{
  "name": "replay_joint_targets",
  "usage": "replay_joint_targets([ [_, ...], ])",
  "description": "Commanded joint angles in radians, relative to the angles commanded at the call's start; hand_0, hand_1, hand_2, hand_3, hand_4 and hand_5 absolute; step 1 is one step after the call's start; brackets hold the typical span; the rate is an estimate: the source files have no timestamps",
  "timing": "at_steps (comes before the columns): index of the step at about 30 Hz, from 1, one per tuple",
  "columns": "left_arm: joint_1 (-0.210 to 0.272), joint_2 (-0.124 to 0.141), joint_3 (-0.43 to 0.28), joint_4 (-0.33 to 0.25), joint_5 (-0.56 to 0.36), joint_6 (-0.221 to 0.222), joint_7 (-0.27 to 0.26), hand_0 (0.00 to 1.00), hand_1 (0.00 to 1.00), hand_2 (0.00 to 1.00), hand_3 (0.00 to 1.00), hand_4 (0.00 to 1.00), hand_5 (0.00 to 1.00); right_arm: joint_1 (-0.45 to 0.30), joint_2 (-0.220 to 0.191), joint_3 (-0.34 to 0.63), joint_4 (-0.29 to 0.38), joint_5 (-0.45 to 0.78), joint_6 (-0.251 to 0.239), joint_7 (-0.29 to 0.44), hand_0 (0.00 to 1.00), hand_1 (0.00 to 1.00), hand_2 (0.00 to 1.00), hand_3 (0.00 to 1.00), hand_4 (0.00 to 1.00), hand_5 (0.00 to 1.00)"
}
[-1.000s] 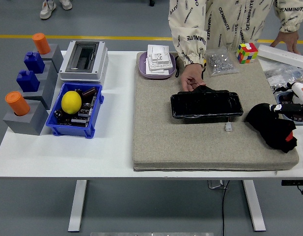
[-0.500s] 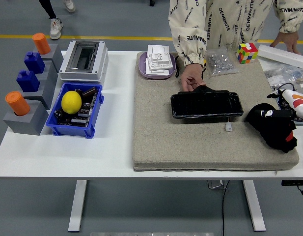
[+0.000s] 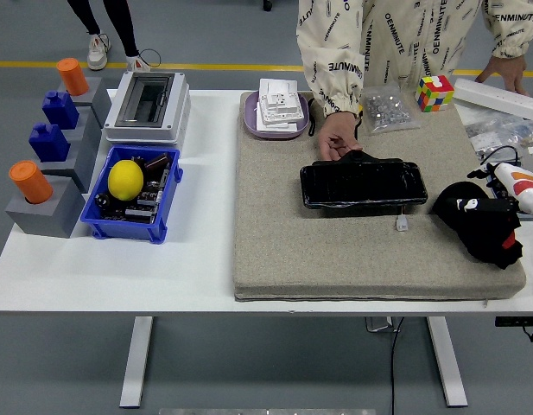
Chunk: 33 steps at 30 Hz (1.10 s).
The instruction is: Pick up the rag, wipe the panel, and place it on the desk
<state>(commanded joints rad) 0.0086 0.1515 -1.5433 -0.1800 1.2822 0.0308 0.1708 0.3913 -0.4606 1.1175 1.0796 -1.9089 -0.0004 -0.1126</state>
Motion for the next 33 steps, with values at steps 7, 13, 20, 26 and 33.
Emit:
replay_joint_targets([
  [7,0.001,-0.001,0.002,0.0,-0.001,0.0,0.0,0.643,0.691,0.73,0.565,0.593,0.471,-0.01,-0.002,0.001,-0.005,0.001,0.001,0.002,0.719,0.695,0.772,0.742,0.998,0.687],
  [13,0.001,-0.001,0.004,0.0,-0.002,0.0,0.0,0.643,0.691,0.729,0.565,0.592,0.471,-0.02,-0.005,0.004,-0.011,0.003,0.003,0.003,0.719,0.695,0.773,0.743,0.998,0.687],
  [20,0.001,-0.002,0.01,0.0,-0.007,-0.001,-0.002,0.643,0.691,0.73,0.565,0.592,0.47,-0.028,-0.008,-0.001,-0.011,0.005,0.003,0.006,0.719,0.695,0.773,0.743,0.998,0.687],
  [26,-0.001,-0.002,0.013,0.0,-0.008,-0.001,-0.002,0.643,0.691,0.73,0.565,0.592,0.47,-0.032,-0.004,-0.003,-0.012,0.007,0.002,0.008,0.719,0.695,0.773,0.743,0.998,0.687],
  [33,-0.004,-0.006,0.015,0.0,-0.012,-0.001,-0.002,0.643,0.691,0.729,0.565,0.593,0.47,-0.035,0.005,-0.004,-0.014,0.008,0.0,0.011,0.72,0.694,0.773,0.742,0.998,0.686],
])
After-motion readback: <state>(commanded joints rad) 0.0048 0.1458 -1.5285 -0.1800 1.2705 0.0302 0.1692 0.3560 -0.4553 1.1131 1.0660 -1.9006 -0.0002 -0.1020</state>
